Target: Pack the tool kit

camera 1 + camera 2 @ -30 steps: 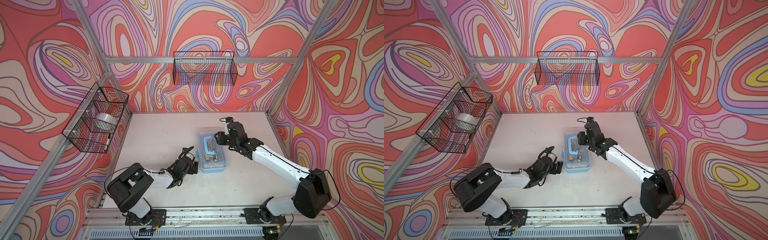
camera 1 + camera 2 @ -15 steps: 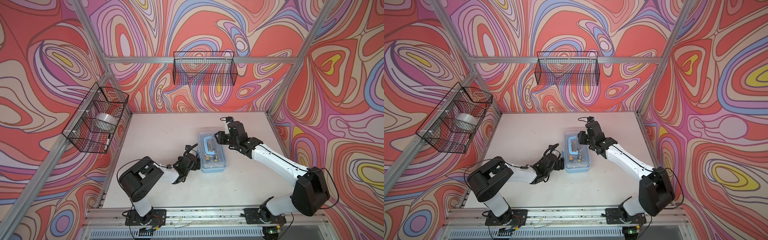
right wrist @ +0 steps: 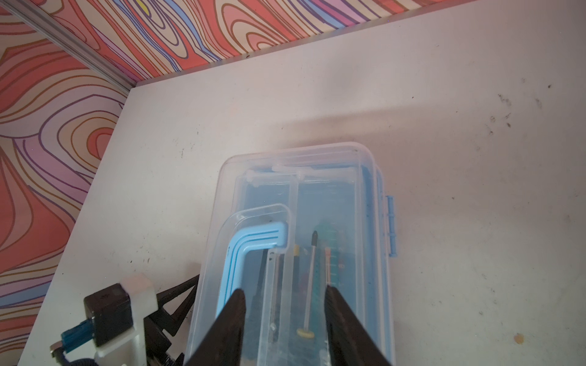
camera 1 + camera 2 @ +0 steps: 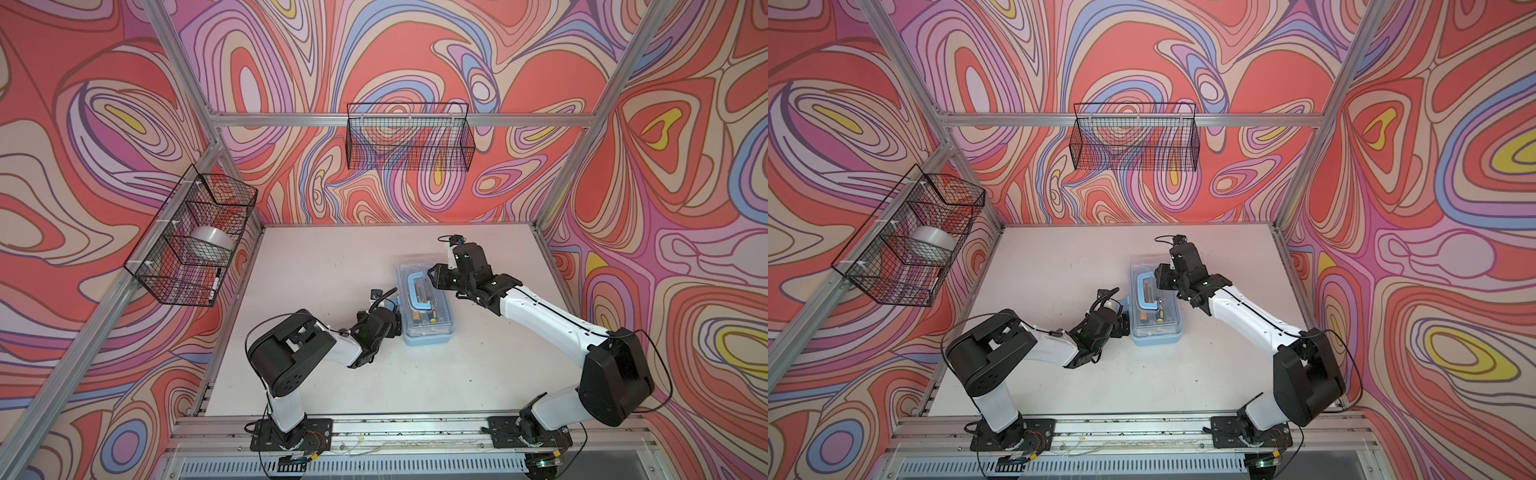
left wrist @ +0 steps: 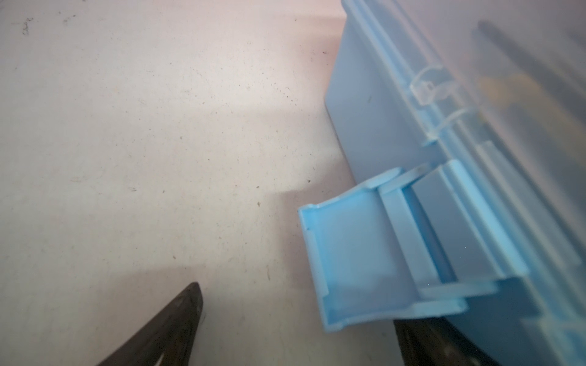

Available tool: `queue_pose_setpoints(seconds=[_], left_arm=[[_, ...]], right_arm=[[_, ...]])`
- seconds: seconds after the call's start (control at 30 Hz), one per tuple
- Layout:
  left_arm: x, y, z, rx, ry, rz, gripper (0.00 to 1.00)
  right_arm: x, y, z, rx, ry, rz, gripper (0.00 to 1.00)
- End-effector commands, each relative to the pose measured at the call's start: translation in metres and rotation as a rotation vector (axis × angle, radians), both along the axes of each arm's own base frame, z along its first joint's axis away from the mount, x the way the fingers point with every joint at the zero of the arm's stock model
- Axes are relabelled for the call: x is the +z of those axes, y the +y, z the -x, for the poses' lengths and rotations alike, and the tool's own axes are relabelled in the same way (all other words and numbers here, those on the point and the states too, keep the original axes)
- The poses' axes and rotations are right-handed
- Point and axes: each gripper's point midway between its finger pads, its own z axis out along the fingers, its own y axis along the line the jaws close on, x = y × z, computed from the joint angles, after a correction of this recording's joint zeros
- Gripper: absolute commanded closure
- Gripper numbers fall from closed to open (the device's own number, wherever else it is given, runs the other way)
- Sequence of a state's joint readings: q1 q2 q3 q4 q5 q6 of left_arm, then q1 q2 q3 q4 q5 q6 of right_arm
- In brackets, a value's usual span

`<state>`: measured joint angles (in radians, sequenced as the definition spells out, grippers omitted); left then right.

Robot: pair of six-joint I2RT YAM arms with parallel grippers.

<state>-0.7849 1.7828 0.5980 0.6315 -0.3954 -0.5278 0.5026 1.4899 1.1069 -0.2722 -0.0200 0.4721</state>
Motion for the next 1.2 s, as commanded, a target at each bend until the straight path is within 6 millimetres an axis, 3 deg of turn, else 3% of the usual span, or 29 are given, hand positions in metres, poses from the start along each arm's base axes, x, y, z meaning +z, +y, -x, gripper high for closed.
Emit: queue_pose_setpoints(seconds=[0.0, 0.3, 1.17], left_arm=[[0.006, 0.001, -0.007, 0.036, -0.025, -0.004, 0.06], [0.028, 0.01, -0.013, 0.033, -0.075, -0.06, 0.08], [0.055, 0.014, -0.013, 0.034, -0.086, -0.042, 0.17]], right_arm=[[0.004, 0.002, -0.005, 0.009, -0.008, -0.008, 0.57], [0.001, 0.005, -0.005, 0.017, 0.002, -0.014, 0.57], [-0.009, 0.007, 0.0, 0.038, 0.027, -0.016, 0.58]])
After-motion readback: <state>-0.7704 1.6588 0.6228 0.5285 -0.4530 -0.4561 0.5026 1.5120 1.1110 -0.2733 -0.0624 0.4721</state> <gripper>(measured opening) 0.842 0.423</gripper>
